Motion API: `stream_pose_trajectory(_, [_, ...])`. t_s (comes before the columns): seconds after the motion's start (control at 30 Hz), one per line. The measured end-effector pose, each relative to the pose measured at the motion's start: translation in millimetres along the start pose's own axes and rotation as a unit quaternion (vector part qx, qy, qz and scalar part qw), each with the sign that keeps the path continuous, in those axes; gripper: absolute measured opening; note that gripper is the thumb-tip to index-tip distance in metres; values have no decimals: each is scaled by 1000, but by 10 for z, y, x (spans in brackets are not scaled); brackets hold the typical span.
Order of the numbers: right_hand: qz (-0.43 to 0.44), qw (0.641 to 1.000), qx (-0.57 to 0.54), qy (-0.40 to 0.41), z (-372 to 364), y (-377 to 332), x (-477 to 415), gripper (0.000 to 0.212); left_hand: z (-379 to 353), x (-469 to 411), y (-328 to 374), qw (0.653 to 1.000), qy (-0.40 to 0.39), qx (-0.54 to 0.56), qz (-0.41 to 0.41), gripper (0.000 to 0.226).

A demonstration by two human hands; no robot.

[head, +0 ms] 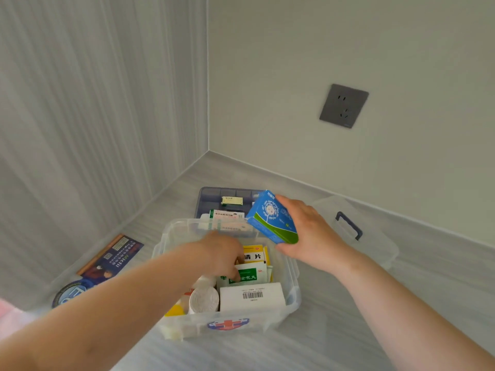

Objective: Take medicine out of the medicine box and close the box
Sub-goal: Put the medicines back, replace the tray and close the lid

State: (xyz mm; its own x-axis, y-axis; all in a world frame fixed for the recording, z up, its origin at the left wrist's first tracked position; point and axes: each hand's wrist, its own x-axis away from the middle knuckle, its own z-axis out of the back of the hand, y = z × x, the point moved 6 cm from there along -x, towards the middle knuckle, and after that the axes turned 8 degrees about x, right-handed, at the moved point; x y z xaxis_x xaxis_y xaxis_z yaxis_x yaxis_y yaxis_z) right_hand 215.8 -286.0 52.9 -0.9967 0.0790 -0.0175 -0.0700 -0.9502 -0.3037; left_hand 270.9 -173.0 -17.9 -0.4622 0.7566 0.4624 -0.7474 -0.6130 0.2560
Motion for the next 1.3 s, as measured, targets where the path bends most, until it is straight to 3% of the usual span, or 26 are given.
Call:
stream_pose_trajectory(0.13, [-14, 1000, -27, -5, -19, 137, 30, 86, 21, -84, 42, 1000, -14, 6, -13, 25])
stream_pose_trajectory(0.27, [-19, 998, -54, 3, 36, 210, 1, 85, 175, -128, -12, 998, 29, 55, 20, 25])
stream_pose_trajectory(0.37, [-18, 998, -63, 4, 59, 211, -35, 85, 196, -162, 12, 994, 82, -65, 44, 27])
stream_pose_trajectory(0.53, [-17, 998, -55, -9, 3, 196, -31, 85, 22, -152, -15, 975, 93, -200, 22, 20])
stream_pose_trajectory(0.77, [31, 998, -32, -42, -127, 15, 2, 87, 221, 132, -176, 981, 148, -100, 69, 25])
stream_pose_trajectory(1.0, [110, 981, 79, -142, -464, -373, -154, 83, 126, 932, -650, 928, 332, 39, 166, 38])
stream_pose_trajectory(1.17, [131, 951, 193, -201, -710, -366, -161, 66, -80, 974, -695, 912, 332, 179, 164, 48])
stream_pose_trajectory(1.3, [158, 935, 234, -214, -770, -392, -164, 63, -90, 958, -744, 909, 330, 192, 167, 54])
